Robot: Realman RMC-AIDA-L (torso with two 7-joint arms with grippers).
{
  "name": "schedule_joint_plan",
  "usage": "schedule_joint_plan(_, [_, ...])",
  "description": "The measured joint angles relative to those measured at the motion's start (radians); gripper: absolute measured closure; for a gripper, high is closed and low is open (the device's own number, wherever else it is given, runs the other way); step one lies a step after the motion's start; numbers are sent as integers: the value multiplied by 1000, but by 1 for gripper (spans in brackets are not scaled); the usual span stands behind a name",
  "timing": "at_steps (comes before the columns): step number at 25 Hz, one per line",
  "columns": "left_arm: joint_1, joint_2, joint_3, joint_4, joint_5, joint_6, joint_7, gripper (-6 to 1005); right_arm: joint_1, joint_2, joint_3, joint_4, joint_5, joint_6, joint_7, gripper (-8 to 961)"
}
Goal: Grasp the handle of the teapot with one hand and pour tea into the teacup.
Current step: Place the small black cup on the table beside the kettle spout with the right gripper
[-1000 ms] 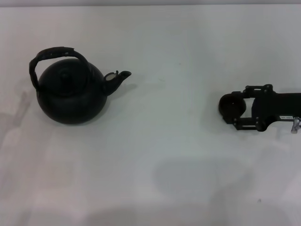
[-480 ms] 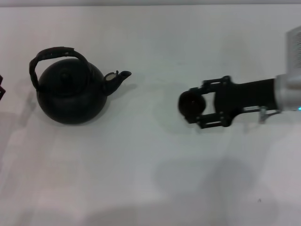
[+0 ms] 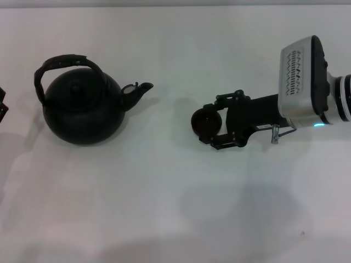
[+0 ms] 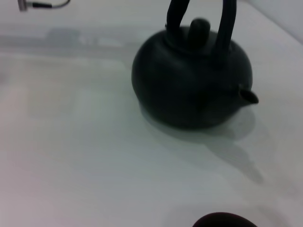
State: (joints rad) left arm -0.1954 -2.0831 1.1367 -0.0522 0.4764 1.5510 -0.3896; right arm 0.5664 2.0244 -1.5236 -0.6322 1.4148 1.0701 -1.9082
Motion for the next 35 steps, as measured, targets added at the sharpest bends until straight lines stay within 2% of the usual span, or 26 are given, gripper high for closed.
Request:
schedule_joint_plan(8, [12, 1, 0, 5, 0, 1, 0, 138, -14, 1, -21, 13, 20, -66, -1, 185])
schedule_joint_plan(25, [13, 2, 0, 6, 1, 1, 0, 137, -29, 2, -23, 14, 53, -69, -8, 161])
schedule_joint_plan(35, [13, 3, 0, 6, 1, 1, 0, 137, -28, -5, -15, 11, 78, -32, -10, 128])
